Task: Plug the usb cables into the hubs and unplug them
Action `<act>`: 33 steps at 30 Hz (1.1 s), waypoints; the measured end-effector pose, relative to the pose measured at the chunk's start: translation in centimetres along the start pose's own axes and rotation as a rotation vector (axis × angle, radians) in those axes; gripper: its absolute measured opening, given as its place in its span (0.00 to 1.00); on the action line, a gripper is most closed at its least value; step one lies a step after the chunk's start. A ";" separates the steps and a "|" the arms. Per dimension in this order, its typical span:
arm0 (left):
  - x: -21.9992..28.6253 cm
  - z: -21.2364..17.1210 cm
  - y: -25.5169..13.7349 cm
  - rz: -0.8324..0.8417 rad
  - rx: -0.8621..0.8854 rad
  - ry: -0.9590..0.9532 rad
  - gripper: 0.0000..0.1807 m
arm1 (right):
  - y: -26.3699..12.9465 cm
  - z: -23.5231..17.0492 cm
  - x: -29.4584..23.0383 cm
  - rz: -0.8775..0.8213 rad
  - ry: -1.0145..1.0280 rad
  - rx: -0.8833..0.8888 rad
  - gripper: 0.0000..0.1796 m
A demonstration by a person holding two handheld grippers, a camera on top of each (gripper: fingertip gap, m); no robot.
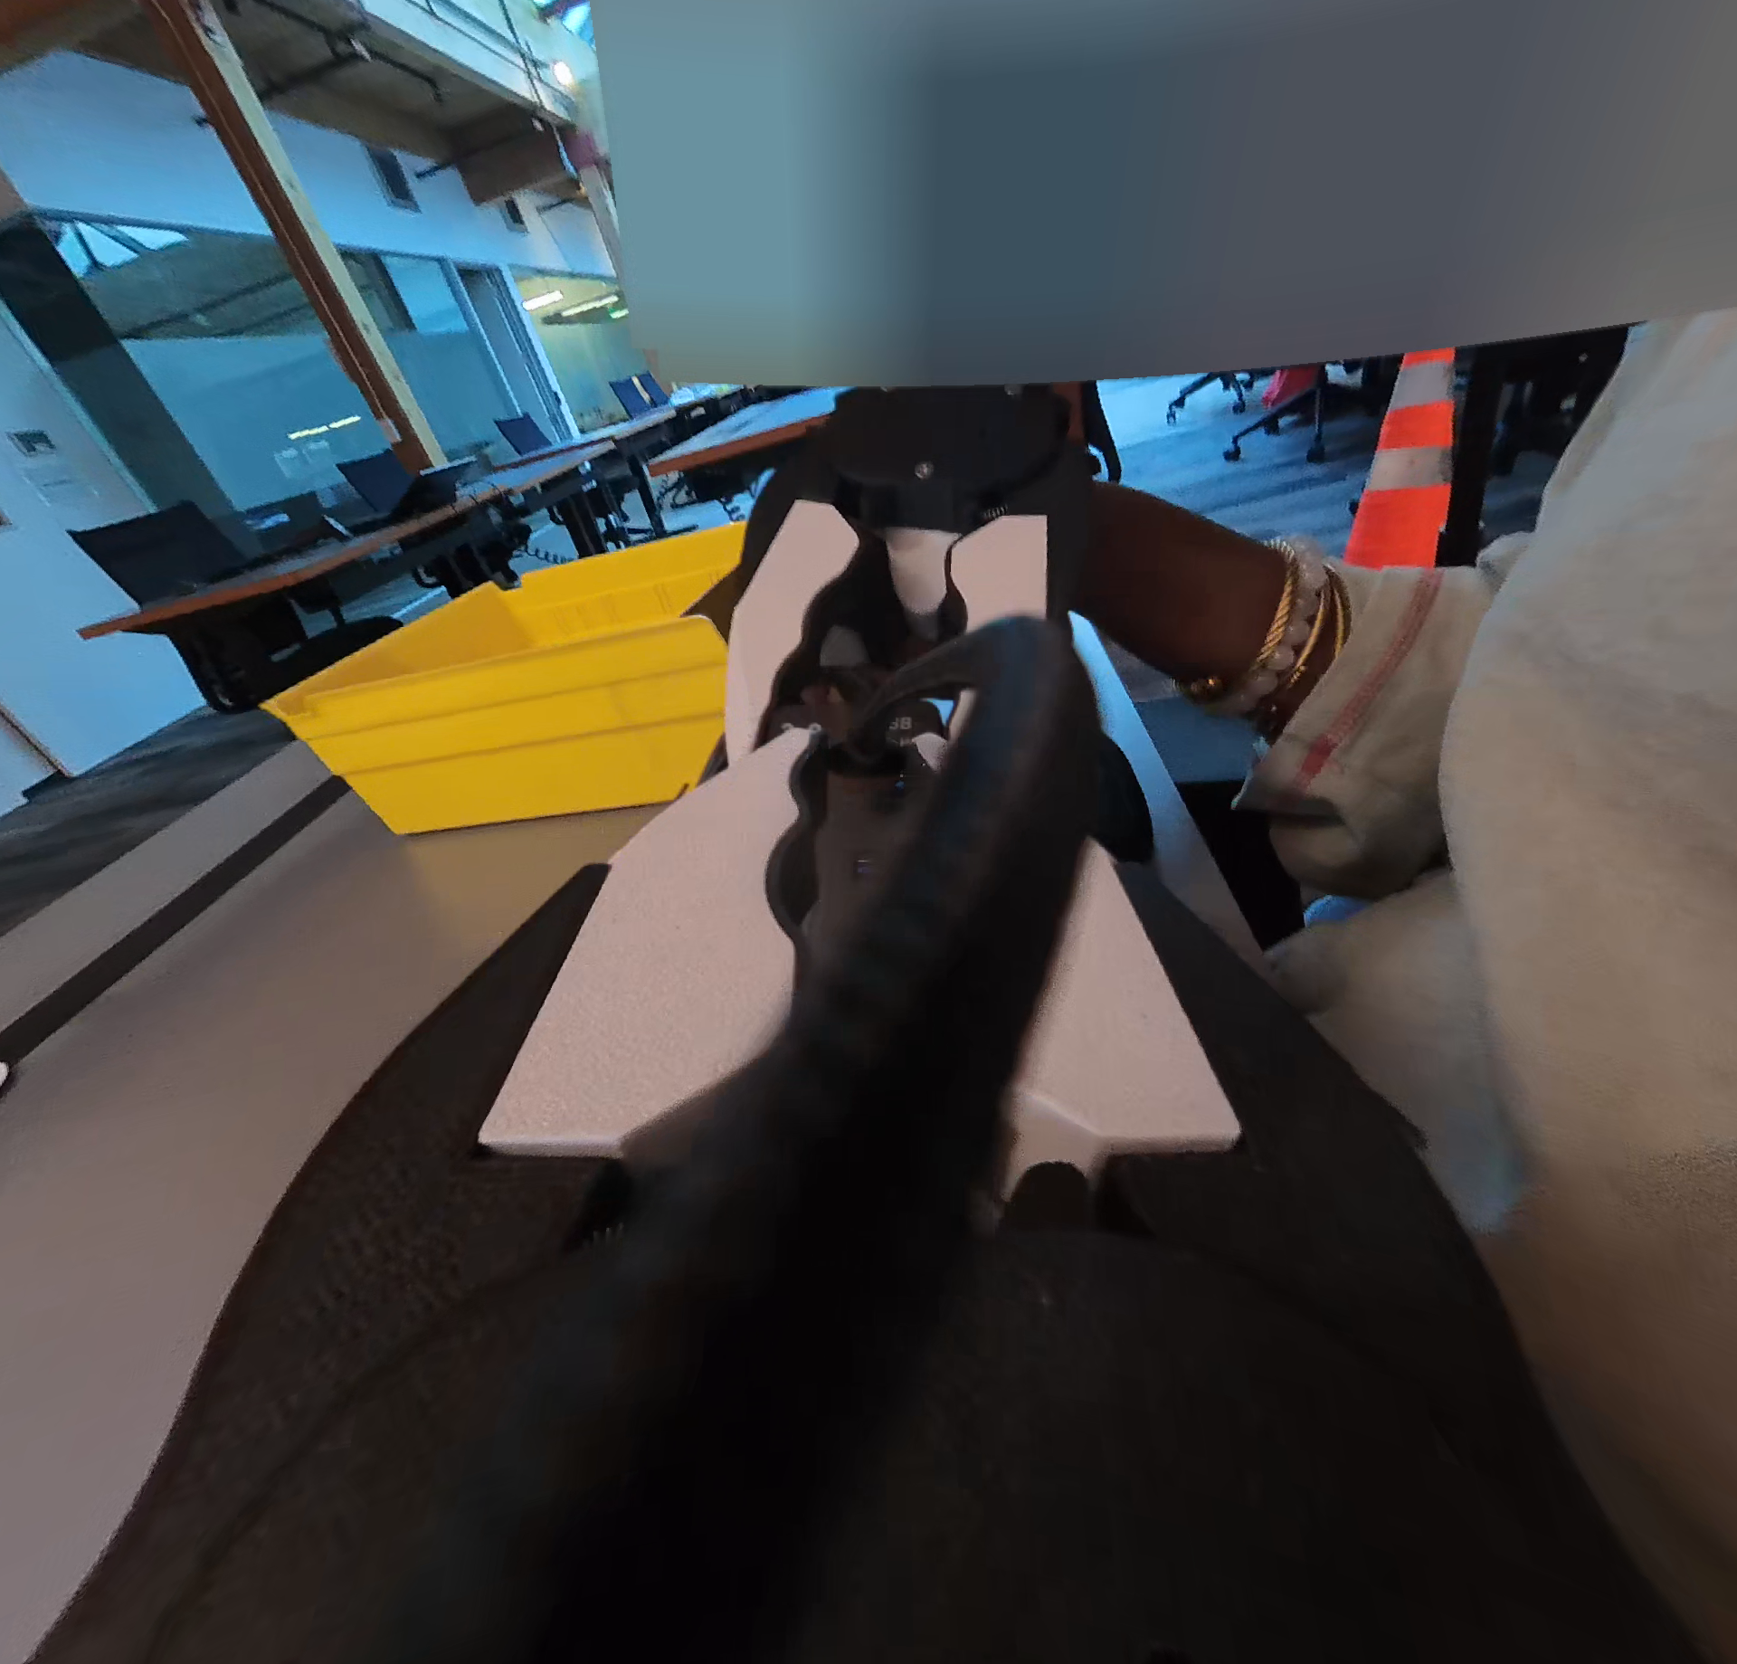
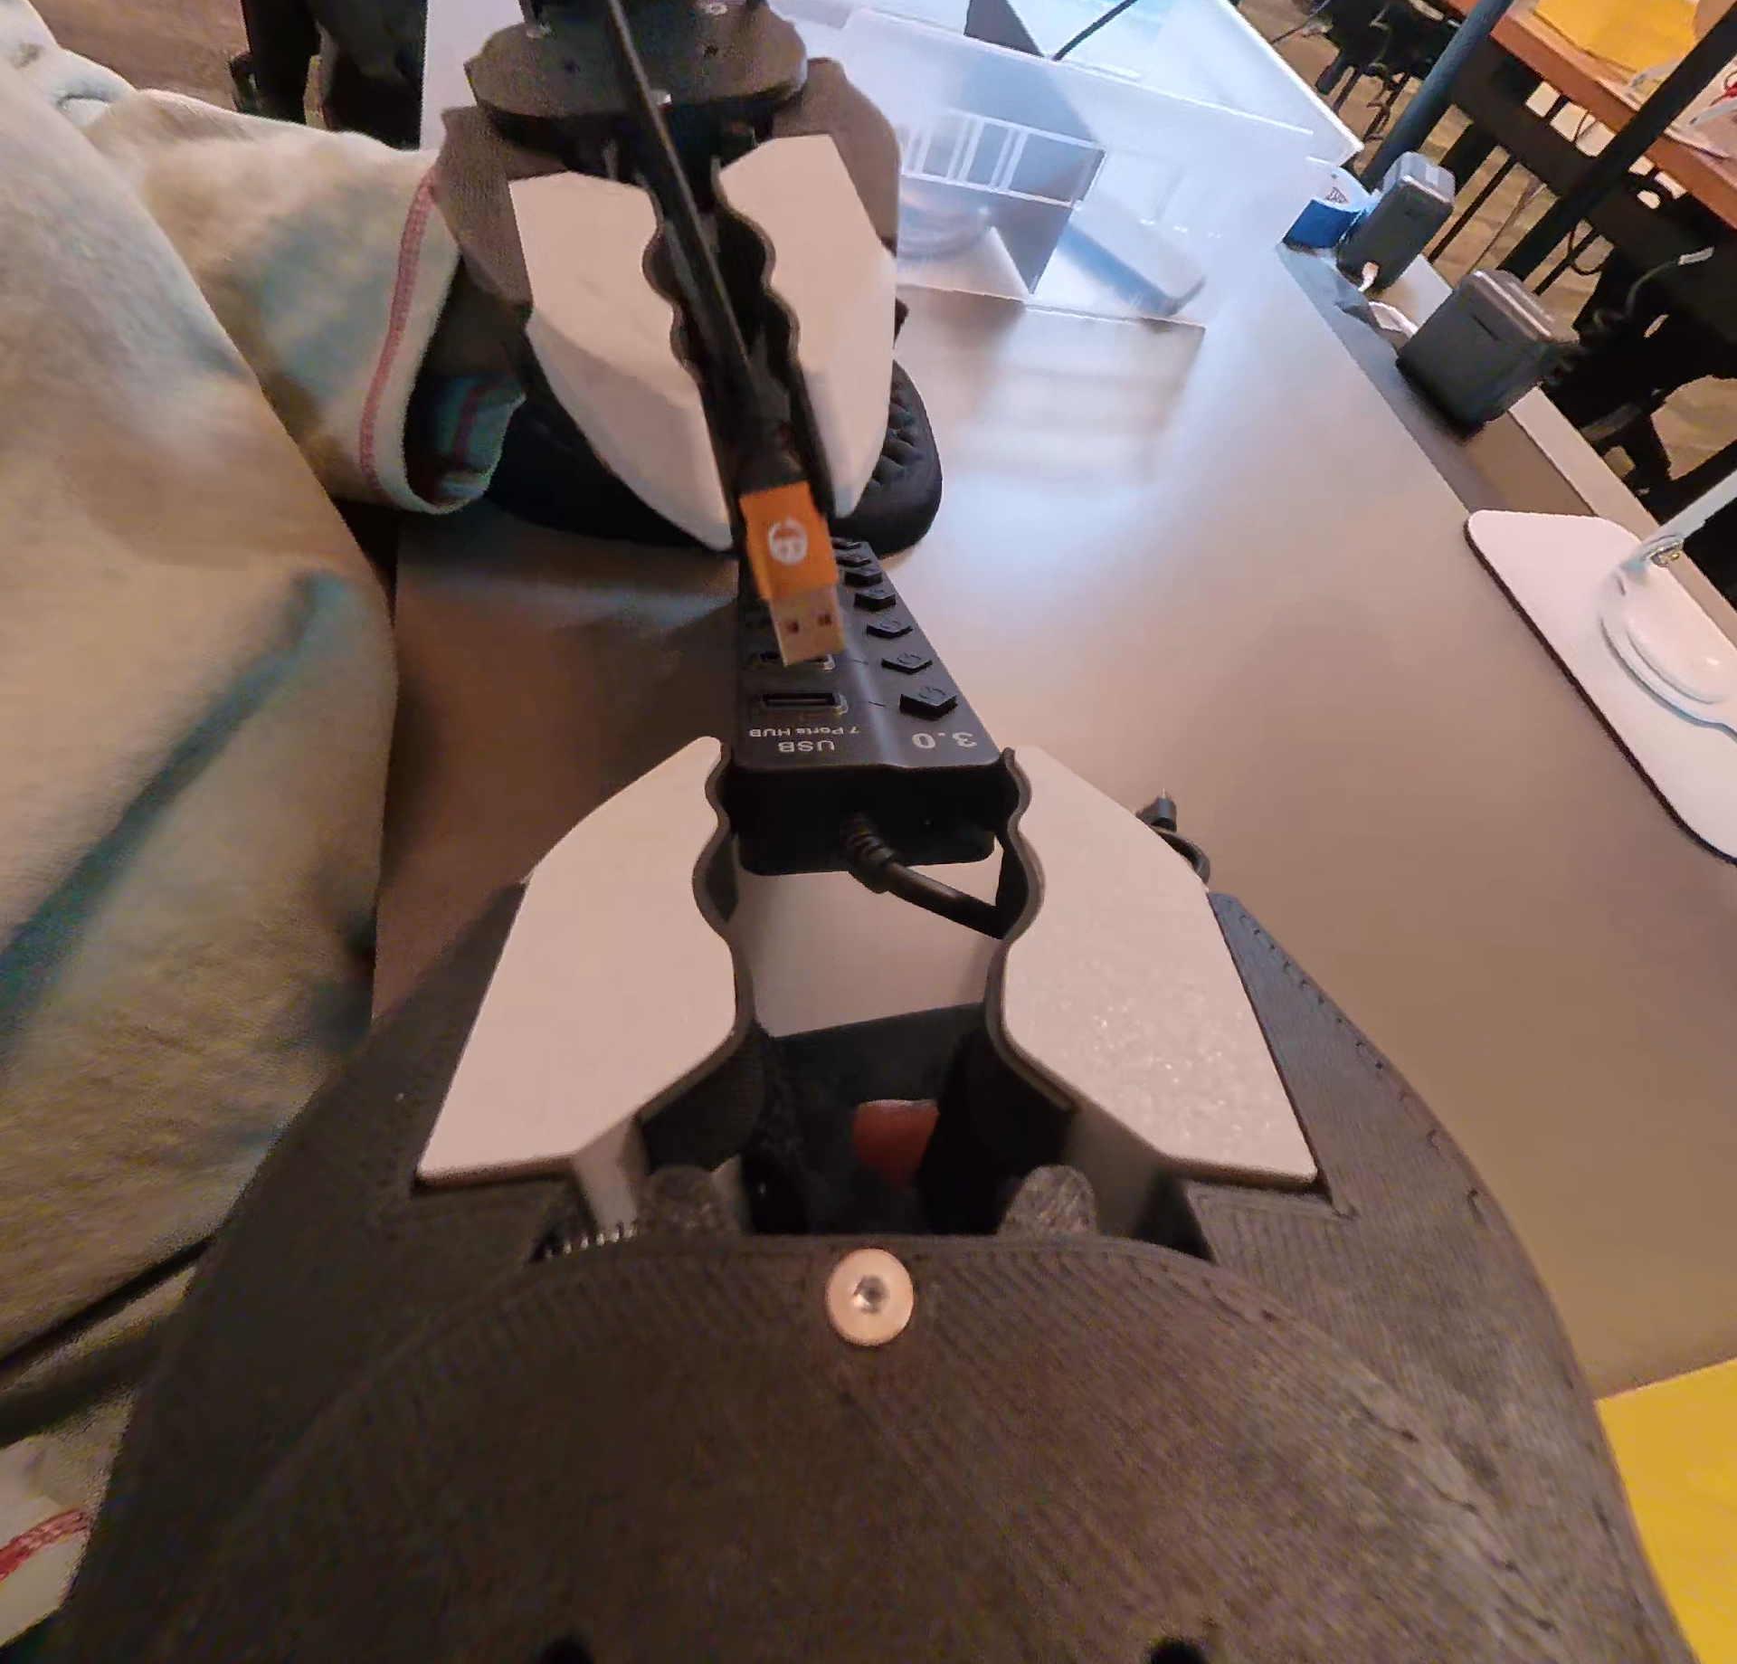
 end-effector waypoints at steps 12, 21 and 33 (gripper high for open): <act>0.2 0.3 0.2 -0.067 -0.103 -0.090 0.10 | 0.7 0.3 -0.4 0.013 -0.051 -0.032 0.30; 0.2 1.3 0.7 -0.155 -0.237 0.038 0.09 | 0.7 -0.2 -0.5 0.042 -0.066 -0.017 0.30; -0.2 -0.4 5.6 -0.206 -0.398 0.019 0.09 | -1.2 -5.0 0.7 0.008 0.034 -0.028 0.30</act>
Point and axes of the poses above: each gripper's, where its closed fingertips meet, y out along the fingers, z out of its top, x = y × z across the jaws, the point moved 9 cm from there along -y, back along the fingers, and after that the axes turned 9 degrees about z, right-handed, at the moved point
